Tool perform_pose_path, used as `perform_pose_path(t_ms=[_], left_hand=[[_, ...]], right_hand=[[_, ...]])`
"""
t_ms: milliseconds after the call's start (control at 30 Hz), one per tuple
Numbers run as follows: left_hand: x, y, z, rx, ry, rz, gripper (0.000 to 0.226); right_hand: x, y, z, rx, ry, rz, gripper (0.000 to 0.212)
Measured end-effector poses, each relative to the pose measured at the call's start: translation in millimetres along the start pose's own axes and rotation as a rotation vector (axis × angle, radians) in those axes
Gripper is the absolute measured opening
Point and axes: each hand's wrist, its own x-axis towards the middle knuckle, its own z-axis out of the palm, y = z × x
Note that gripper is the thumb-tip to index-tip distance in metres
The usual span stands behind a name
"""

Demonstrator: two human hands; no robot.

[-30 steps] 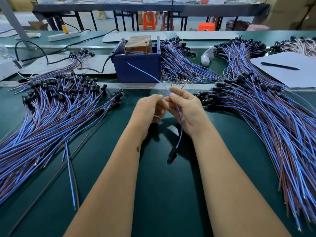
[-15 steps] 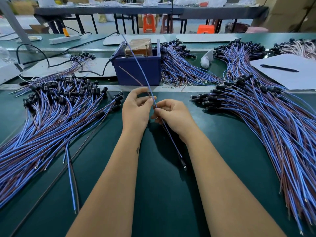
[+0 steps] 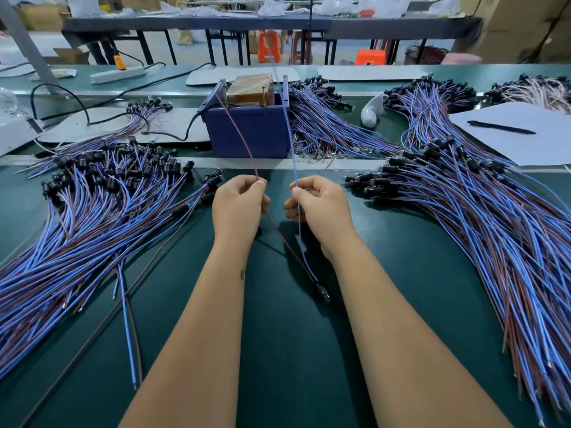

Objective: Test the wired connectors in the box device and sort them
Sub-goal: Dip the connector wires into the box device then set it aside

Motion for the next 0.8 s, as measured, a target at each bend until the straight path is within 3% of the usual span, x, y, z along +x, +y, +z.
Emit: perform_pose_path(t_ms=[500, 800], left_hand=[[6.4, -3.6, -5.2, 0.023, 0.139, -0.03, 0.013], [7.0, -3.2, -4.6, 0.024, 0.145, -0.03, 0.013]], right_hand=[[3.2, 1.5, 3.4, -0.127, 0.002, -0.004, 0.019], [1.6, -0.2, 2.6, -0.113, 0.001, -0.014, 0.02]])
